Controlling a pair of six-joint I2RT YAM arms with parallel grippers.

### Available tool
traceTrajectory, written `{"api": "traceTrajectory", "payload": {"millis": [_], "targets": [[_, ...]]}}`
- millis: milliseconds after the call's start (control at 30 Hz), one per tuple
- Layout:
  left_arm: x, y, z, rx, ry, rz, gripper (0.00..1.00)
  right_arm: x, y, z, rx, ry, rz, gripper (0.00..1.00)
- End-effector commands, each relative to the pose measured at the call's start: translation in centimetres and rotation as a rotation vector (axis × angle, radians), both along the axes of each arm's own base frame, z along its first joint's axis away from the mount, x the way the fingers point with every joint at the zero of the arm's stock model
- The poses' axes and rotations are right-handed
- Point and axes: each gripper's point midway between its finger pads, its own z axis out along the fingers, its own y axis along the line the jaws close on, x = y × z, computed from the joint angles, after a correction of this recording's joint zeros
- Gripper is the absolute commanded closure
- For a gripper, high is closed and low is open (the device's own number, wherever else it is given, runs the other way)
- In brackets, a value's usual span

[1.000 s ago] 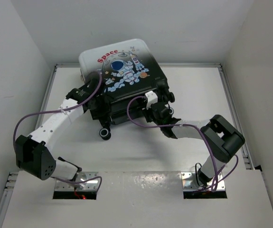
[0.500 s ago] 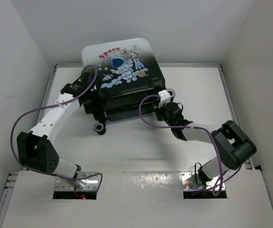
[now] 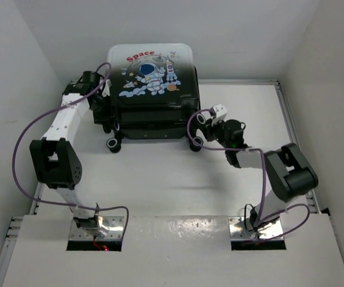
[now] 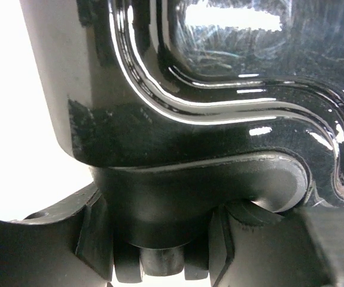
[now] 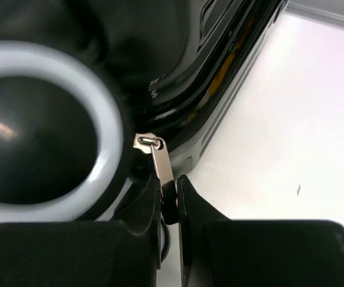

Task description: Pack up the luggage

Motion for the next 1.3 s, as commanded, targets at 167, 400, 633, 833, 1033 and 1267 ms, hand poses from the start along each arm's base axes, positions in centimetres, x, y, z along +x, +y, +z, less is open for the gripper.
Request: {"api": "traceTrajectory", "payload": {"millis": [167,400,633,833,1033,1267], "targets": [[5.6,13.8,-4.3,0.467,0.048,0.229,1.00,12.7,-8.4,3.5,-0.096,-0.177,-0.303,1.00],[6.5,15.7,-5.0,0.522,0.057,0.240,1.00,16.8,-10.9,3.4,-0.161,-0.208,-0.307,1.00],[7.3,15.2,-5.5,0.513,0.046,0.207,1.00,24.9,-10.0,2.5,-0.125,-0.249,-0.318,1.00],[8.7,14.9,-5.7,0.497,0.001,0.170,1.00,32.1,-7.9,3.7,-0.027,-0.318,-0.331,1.00],[11.0,10.9,-3.5,0.300,-0.162,0.056,0.61,32.6,-5.7,2.4,0.047,-0.280,-0.265,1.00],[12.4,6.9,2.9,0.233,-0.446,-0.088,0.13,27.3,-3.9,2.0,0.139,-0.154,-0.137,1.00]]}}
